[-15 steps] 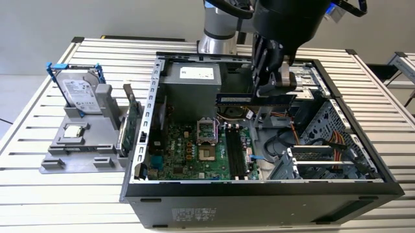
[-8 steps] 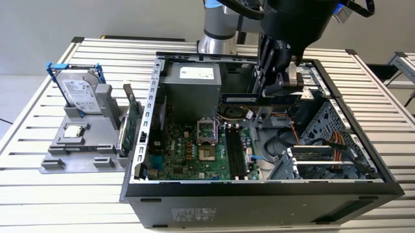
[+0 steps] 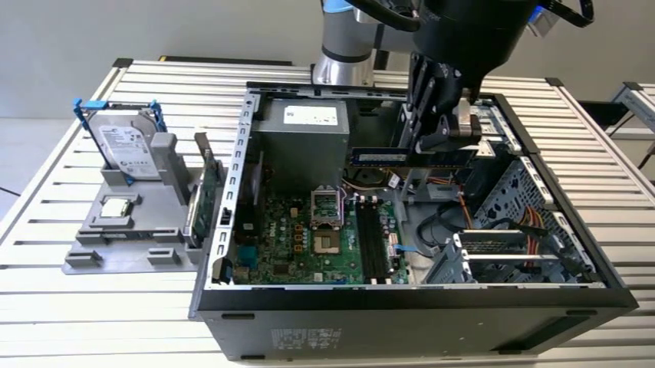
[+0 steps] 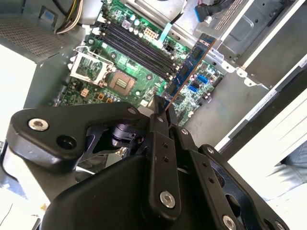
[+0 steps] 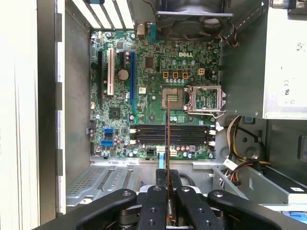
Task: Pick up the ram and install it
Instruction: 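Insert the ram into the slot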
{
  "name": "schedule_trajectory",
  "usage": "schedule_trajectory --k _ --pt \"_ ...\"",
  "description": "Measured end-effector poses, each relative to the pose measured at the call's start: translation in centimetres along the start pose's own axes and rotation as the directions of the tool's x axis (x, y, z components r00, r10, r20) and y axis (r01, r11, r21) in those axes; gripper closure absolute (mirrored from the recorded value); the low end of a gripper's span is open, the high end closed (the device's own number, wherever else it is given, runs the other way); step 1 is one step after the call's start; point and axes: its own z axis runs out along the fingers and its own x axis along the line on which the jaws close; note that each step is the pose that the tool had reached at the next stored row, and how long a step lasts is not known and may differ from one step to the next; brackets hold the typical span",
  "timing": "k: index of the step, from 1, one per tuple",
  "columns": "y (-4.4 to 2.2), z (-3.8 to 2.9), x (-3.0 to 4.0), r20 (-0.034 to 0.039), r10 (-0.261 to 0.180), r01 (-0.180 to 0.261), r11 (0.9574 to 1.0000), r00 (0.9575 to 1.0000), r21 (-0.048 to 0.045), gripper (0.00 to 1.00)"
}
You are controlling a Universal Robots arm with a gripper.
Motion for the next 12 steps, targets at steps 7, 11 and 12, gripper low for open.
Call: schedule_trajectory --k 7,11,12 --pt "0.01 0.00 -0.01 0.0000 0.007 -0.007 1.0000 1.0000 0.0000 1.00" --pt "0.14 0.00 -0.20 0.0000 0.014 -0.014 0.9999 0.9999 0.0000 1.00" --pt "0.16 0.00 -0.39 -0.0001 0.015 -0.015 0.9999 0.9999 0.0000 1.00"
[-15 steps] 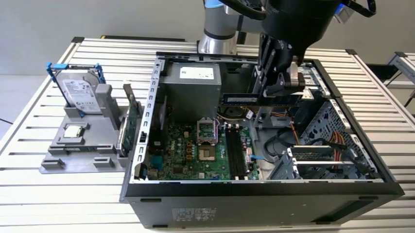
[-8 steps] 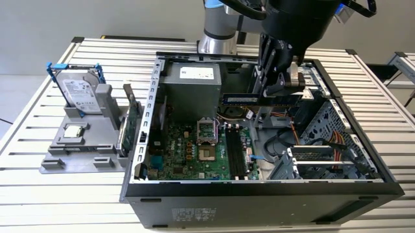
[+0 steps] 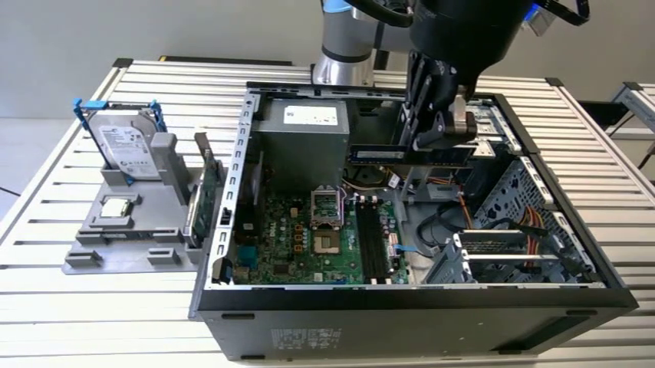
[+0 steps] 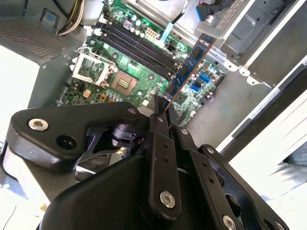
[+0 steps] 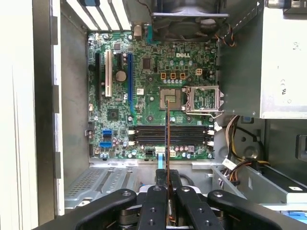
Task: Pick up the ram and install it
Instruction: 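Insert the ram into the slot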
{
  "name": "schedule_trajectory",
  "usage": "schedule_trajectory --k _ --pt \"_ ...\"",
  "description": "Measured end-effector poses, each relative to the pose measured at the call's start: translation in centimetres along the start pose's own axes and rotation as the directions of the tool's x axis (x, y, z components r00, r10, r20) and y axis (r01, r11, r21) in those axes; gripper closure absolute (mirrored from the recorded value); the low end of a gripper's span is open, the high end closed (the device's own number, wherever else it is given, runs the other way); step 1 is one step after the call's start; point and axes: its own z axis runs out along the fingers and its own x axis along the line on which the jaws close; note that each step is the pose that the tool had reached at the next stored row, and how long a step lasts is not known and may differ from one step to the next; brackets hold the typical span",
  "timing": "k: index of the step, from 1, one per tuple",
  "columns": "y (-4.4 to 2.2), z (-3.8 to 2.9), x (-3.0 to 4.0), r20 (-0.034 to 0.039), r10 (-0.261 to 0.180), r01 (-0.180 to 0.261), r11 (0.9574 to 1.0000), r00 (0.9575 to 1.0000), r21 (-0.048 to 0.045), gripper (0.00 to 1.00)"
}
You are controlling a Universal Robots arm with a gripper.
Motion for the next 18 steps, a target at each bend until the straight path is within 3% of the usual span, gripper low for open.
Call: schedule_trajectory --k 8,18 --pt "0.01 0.01 -0.77 0.0002 0.000 0.000 1.0000 1.0000 0.0001 1.00" --pt "0.01 0.01 -0.78 0.0001 0.000 0.000 1.0000 1.0000 0.0001 1.00"
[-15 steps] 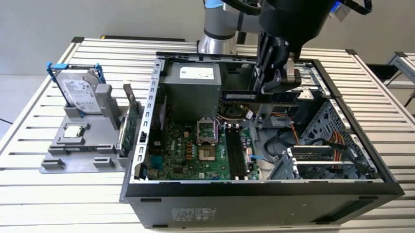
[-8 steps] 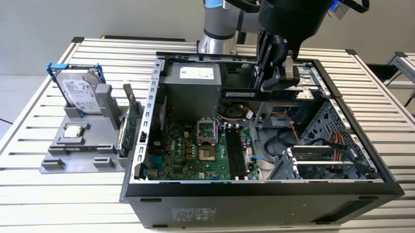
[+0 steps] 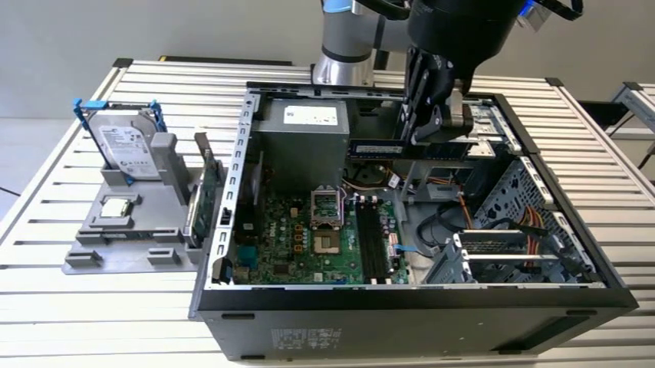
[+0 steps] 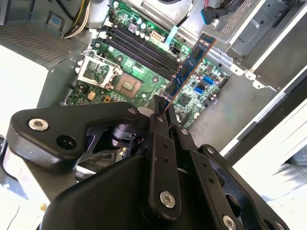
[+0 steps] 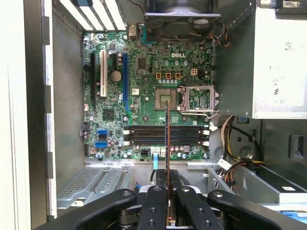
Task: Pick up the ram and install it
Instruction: 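Insert the ram into the slot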
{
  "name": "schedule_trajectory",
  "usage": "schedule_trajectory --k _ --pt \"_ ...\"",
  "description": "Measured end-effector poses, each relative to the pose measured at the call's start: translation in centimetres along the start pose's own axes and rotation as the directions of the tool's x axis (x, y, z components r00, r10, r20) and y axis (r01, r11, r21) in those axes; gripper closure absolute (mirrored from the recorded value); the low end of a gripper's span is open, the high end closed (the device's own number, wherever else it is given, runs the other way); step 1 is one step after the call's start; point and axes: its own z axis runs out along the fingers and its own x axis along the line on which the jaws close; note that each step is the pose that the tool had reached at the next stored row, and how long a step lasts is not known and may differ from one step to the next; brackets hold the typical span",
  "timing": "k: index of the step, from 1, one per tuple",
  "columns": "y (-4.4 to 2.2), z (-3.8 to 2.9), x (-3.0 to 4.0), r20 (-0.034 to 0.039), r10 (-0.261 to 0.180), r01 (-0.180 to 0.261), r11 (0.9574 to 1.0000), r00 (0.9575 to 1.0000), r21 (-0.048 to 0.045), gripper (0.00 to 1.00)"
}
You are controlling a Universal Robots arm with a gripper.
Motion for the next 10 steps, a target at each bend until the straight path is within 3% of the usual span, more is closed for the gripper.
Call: schedule_trajectory --k 4,10 --pt "0.00 0.00 -0.07 0.0000 0.004 -0.004 1.0000 1.0000 0.0000 1.00" --pt "0.00 0.00 -0.25 0.0001 0.048 -0.048 0.9988 0.9988 0.0002 1.00"
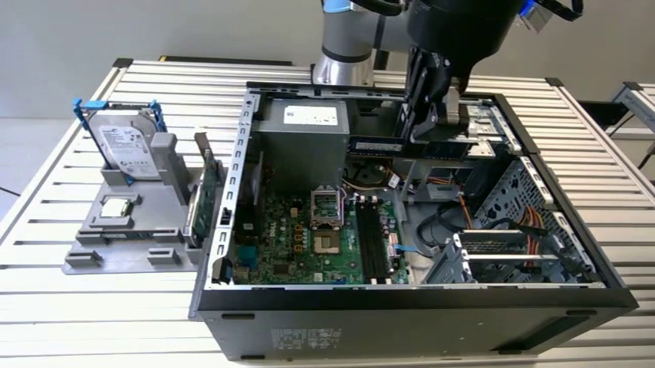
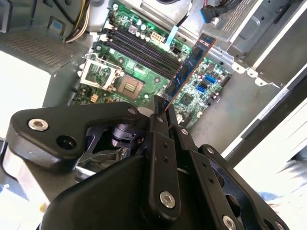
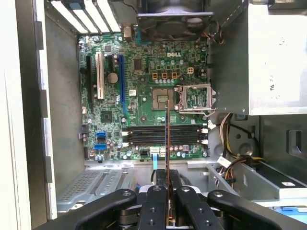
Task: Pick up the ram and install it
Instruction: 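Insert the ram into the slot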
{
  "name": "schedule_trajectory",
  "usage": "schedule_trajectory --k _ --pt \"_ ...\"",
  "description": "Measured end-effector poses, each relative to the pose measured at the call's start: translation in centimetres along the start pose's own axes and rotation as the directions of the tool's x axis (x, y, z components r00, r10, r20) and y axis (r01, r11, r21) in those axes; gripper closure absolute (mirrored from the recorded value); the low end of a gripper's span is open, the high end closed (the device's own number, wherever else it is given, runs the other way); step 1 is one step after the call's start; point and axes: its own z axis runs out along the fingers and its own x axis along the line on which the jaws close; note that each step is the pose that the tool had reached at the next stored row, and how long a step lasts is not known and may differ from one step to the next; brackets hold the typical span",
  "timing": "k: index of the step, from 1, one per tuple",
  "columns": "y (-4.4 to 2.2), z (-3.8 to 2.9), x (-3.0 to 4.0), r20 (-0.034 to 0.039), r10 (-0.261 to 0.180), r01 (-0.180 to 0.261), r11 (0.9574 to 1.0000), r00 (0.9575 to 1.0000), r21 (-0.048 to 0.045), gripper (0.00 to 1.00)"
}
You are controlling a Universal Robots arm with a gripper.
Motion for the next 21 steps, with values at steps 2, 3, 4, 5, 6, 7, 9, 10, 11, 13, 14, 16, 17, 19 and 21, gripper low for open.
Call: schedule_trajectory --k 2,3,4,5,6,7,9,10,11,13,14,16,17,19,21 --pt "-0.01 0.00 -0.04 0.0001 0.017 -0.017 0.9998 0.9998 0.0000 1.00" --pt "-0.01 0.00 -0.06 0.0002 0.027 -0.027 0.9996 0.9996 0.0001 1.00" --pt "-0.03 0.00 -0.08 0.0002 0.037 -0.037 0.9993 0.9993 0.0001 1.00" --pt "-0.05 0.00 -0.10 0.0002 0.046 -0.046 0.9989 0.9989 0.0001 1.00" --pt "-0.06 0.00 -0.12 0.0002 0.055 -0.055 0.9985 0.9985 0.0002 1.00" --pt "-0.08 0.01 -0.14 0.0003 0.065 -0.065 0.9979 0.9979 0.0002 1.00" --pt "-0.10 0.00 -0.18 0.0004 0.084 -0.084 0.9965 0.9965 0.0003 1.00" --pt "-0.11 0.01 -0.20 0.0004 0.093 -0.093 0.9957 0.9957 0.0004 1.00" --pt "-0.13 0.01 -0.22 0.0004 0.102 -0.102 0.9948 0.9948 0.0004 1.00" --pt "-0.14 0.01 -0.25 0.0005 0.122 -0.122 0.9925 0.9925 0.0004 1.00" --pt "-0.14 0.00 -0.27 0.0006 0.132 -0.132 0.9913 0.9913 0.0005 1.00" --pt "-0.15 0.01 -0.30 0.0006 0.152 -0.152 0.9884 0.9884 0.0005 1.00" --pt "-0.16 0.01 -0.31 0.0007 0.162 -0.162 0.9868 0.9868 0.0006 1.00" --pt "-0.17 0.01 -0.34 0.0008 0.183 -0.183 0.9832 0.9832 0.0006 1.00" --pt "-0.17 0.01 -0.37 0.0009 0.203 -0.203 0.9792 0.9792 0.0006 1.00"
